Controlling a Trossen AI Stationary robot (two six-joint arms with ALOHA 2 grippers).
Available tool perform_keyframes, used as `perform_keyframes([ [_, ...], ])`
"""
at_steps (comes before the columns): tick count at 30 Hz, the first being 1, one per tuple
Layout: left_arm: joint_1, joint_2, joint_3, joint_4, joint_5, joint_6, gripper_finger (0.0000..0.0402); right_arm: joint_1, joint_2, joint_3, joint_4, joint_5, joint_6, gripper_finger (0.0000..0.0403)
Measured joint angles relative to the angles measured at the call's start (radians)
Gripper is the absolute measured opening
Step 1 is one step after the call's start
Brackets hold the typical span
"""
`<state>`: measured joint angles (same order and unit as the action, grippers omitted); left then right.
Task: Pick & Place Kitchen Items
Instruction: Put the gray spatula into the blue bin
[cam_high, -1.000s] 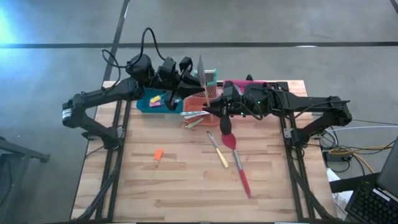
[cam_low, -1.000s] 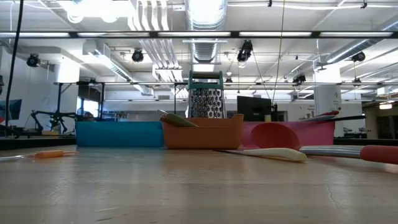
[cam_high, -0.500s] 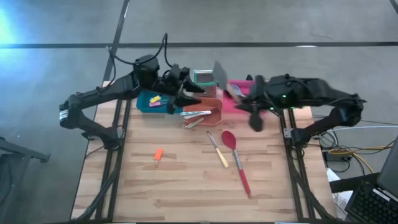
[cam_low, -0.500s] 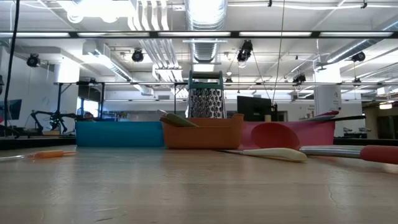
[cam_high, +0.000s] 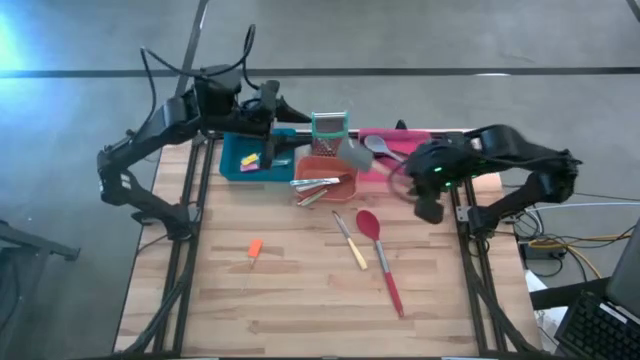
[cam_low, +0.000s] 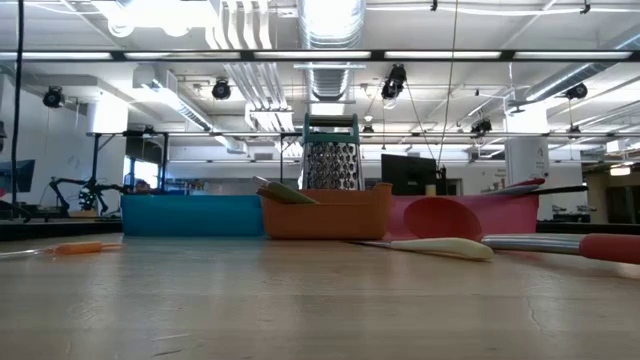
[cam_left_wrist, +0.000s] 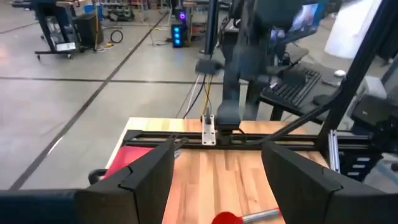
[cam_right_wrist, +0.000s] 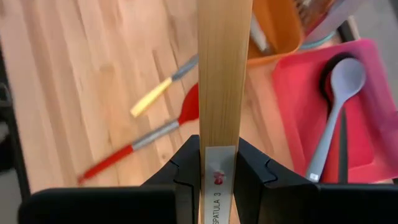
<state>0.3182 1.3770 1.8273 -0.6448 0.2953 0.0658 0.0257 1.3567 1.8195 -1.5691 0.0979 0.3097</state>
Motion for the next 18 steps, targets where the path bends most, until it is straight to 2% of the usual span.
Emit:
perform_keyframes([
  [12, -0.067, 0.305, 0.467, -0.472, -0.009, 0.118, 0.0247, -0.001, 0.198, -0.013, 0.006, -0.005, -0.158, 0.0049],
  [15, -0.091, 0.380, 0.529, -0.570, -0.025, 0.136, 0.0248, -0.001, 0.231, -0.013, 0.008, -0.016, -0.176, 0.0049],
  [18, -0.112, 0.411, 0.508, -0.585, -0.029, 0.141, 0.0247, -0.004, 0.252, -0.013, 0.015, -0.019, -0.186, 0.0048],
])
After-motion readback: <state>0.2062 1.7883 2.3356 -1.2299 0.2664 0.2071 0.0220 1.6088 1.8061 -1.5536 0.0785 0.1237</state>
